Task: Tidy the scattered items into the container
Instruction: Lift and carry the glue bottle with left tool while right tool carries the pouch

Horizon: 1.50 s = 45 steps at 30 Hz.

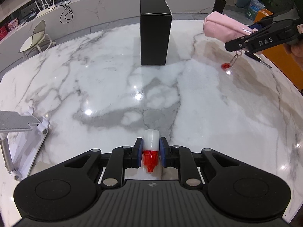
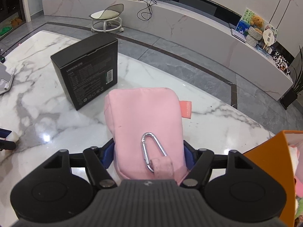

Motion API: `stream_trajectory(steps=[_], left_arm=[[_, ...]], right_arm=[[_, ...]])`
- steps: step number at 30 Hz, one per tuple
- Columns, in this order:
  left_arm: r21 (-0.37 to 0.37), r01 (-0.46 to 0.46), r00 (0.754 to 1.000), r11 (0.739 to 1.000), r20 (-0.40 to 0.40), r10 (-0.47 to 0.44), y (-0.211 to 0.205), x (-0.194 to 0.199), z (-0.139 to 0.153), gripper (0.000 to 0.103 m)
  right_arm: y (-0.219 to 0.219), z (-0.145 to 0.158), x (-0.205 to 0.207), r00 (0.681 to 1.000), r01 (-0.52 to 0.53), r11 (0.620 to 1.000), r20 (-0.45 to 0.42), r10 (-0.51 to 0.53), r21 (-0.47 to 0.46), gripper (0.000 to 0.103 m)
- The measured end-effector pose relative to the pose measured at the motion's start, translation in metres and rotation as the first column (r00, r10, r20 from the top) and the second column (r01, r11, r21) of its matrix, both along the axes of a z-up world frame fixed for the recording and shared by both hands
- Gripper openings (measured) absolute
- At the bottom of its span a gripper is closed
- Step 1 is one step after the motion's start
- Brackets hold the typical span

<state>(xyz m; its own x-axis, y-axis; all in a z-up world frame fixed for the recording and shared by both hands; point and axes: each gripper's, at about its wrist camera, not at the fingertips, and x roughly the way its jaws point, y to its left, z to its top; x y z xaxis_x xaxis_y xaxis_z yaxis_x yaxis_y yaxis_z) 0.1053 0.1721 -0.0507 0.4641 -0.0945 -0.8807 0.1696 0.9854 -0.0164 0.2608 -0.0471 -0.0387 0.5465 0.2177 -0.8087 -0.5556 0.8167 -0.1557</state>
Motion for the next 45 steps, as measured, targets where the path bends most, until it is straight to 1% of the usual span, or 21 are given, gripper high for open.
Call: stream_trajectory(steps=[6, 11, 22, 25, 28, 34, 37, 41, 45], left_arm=[[0.005, 0.020, 1.000, 1.000, 0.020, -0.020, -0.007, -0.008, 0.013, 0.021], [0.030, 0.042, 0.998, 0.999, 0.042, -0.043, -0.019, -0.013, 0.030, 0.021], [0.017, 0.044, 0.995, 0.999, 0.090, -0.046, -0.028, -0.027, 0.081, 0.021], [0.033, 0.060, 0.991, 0.998, 0.121, -0.063, -0.035, -0.034, 0.102, 0.021], [0.043, 0.078, 0.984, 0.996, 0.156, -0.084, -0.044, -0.042, 0.124, 0.021], [0.038, 0.101, 0.966, 0.994, 0.235, -0.107, -0.066, -0.057, 0.166, 0.021], [0.053, 0.115, 0.956, 0.992, 0.264, -0.126, -0.078, -0.065, 0.182, 0.021], [0.075, 0.161, 0.941, 0.984, 0.290, -0.176, -0.095, -0.077, 0.201, 0.021], [0.104, 0.207, 0.919, 0.973, 0.320, -0.230, -0.116, -0.092, 0.217, 0.021]], right_arm=[[-0.006, 0.012, -0.009, 1.000, -0.009, 1.000, 0.010, 0.009, 0.006, 0.072], [-0.013, 0.026, -0.021, 0.999, -0.026, 1.000, 0.018, 0.026, 0.010, 0.071], [-0.039, 0.077, -0.059, 0.995, -0.076, 0.996, 0.064, 0.073, 0.051, 0.071], [-0.050, 0.093, -0.070, 0.994, -0.085, 0.994, 0.078, 0.080, 0.065, 0.071], [-0.062, 0.110, -0.084, 0.992, -0.094, 0.992, 0.095, 0.086, 0.083, 0.071], [-0.089, 0.141, -0.112, 0.986, -0.114, 0.988, 0.134, 0.099, 0.107, 0.071], [-0.105, 0.158, -0.128, 0.982, -0.116, 0.986, 0.163, 0.096, 0.116, 0.071], [-0.128, 0.180, -0.149, 0.978, -0.118, 0.984, 0.189, 0.092, 0.132, 0.071], [-0.154, 0.202, -0.174, 0.973, -0.121, 0.983, 0.212, 0.089, 0.141, 0.071]])
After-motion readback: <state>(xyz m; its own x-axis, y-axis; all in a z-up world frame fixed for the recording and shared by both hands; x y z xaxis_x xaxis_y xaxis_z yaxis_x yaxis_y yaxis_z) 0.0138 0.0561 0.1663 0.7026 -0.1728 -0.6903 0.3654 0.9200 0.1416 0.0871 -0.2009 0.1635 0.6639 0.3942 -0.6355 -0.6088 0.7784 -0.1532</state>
